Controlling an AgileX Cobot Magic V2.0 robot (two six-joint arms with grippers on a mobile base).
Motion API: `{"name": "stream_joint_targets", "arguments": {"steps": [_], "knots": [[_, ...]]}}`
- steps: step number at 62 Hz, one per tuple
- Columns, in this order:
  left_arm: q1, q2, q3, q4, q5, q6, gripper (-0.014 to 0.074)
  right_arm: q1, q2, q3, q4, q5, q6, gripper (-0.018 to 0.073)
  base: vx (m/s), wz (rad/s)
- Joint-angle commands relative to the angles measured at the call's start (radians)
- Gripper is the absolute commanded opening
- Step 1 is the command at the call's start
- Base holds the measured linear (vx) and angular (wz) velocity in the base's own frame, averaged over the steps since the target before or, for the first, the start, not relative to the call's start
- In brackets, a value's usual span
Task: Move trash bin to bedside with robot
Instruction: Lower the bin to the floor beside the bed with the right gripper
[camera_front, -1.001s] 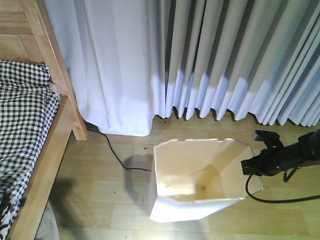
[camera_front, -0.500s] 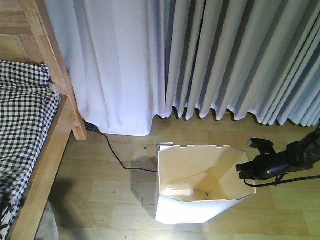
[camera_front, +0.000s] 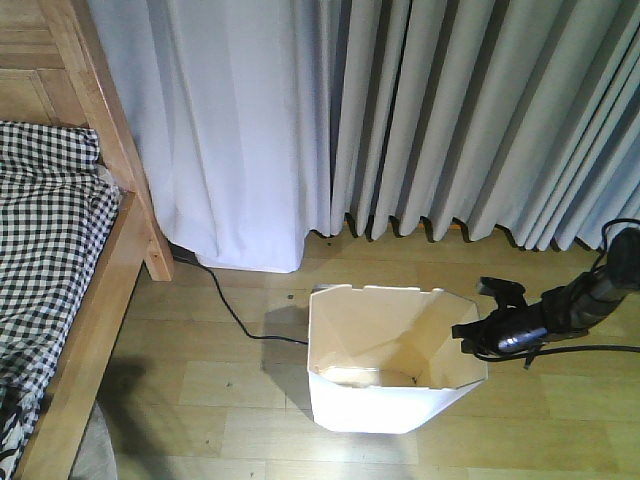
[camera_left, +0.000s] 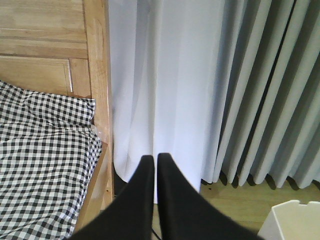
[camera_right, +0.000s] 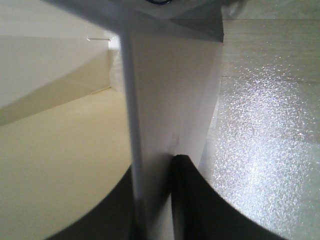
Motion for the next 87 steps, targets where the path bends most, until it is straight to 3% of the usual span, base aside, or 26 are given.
{"name": "stream_joint_targets", "arguments": {"steps": [1, 30, 40, 87], "knots": [[0.001, -0.014, 0.012, -0.004, -0.069, -0.006, -0.0006, 0.011, -0.053, -0.052, 0.037, 0.185, 0.024, 0.0015, 0.0, 0.0], [0.001, -0.014, 0.012, -0.004, -0.069, -0.006, -0.0006, 0.014, 0.042, -0.198, -0.072, 0.204, 0.155, 0.0076, 0.0, 0.0], [0.001, -0.014, 0.012, -0.004, -0.069, -0.006, -0.0006, 0.032, 0.057, -0.227, -0.152, 0.188, 0.193, 0.0114, 0.0, 0.0], [0.001, -0.014, 0.012, -0.004, -0.069, -0.006, -0.0006, 0.037, 0.059, -0.229, -0.155, 0.124, 0.219, 0.0251, 0.0, 0.0]]}}
